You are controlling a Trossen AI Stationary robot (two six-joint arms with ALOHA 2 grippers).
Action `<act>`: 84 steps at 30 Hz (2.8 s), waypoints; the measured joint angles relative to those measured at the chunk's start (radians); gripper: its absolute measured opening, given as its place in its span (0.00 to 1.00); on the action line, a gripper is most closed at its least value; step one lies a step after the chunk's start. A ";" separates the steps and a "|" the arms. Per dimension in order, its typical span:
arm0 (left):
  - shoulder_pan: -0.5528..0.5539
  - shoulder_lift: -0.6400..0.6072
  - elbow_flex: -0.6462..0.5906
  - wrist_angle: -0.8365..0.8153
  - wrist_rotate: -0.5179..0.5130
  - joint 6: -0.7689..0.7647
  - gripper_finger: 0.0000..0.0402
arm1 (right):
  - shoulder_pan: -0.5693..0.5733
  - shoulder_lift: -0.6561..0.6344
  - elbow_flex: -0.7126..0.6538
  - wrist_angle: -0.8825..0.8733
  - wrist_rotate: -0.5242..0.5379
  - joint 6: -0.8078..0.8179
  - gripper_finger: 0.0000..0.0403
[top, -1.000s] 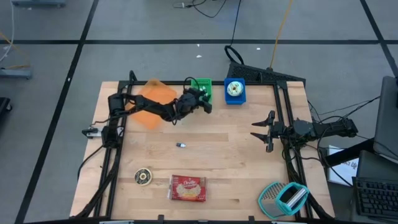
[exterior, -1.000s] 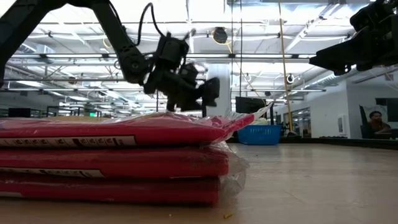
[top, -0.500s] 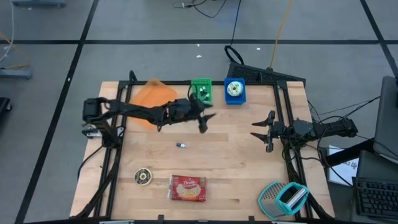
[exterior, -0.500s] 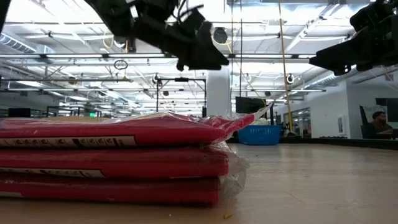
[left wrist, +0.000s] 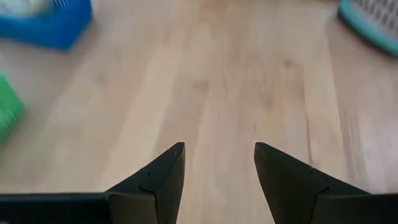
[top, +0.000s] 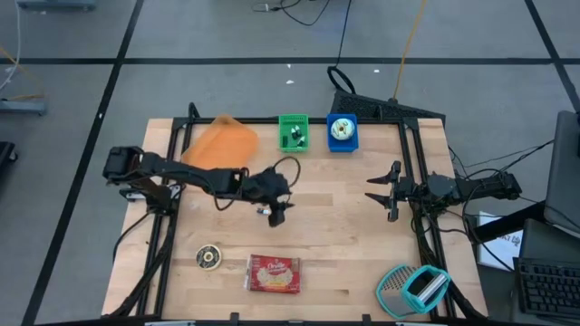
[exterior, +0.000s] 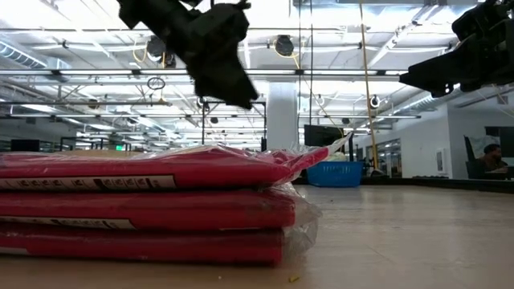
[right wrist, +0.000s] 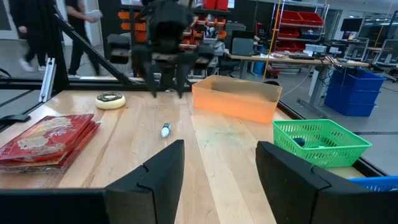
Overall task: Pick & Place Food Item
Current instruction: Put the dark blue food coloring bottle into the green bin
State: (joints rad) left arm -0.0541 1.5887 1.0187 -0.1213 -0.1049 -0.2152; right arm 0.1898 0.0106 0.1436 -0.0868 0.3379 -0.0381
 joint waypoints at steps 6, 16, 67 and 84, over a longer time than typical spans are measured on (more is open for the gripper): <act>-0.051 0.009 0.000 -0.161 -0.054 -0.079 0.49 | 0.000 0.000 0.000 0.000 0.000 0.000 0.46; -0.072 0.008 0.000 -0.372 -0.149 -0.068 0.42 | 0.000 0.000 0.000 0.000 0.000 0.000 0.46; -0.071 0.036 -0.323 0.025 -0.046 -0.032 0.40 | 0.000 0.000 0.000 0.000 0.000 0.000 0.46; -0.071 0.036 -0.324 0.022 -0.080 -0.055 0.35 | 0.000 0.000 0.000 0.000 0.000 0.000 0.46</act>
State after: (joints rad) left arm -0.1249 1.6245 0.6949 -0.0994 -0.1848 -0.2707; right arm 0.1898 0.0109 0.1436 -0.0872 0.3378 -0.0383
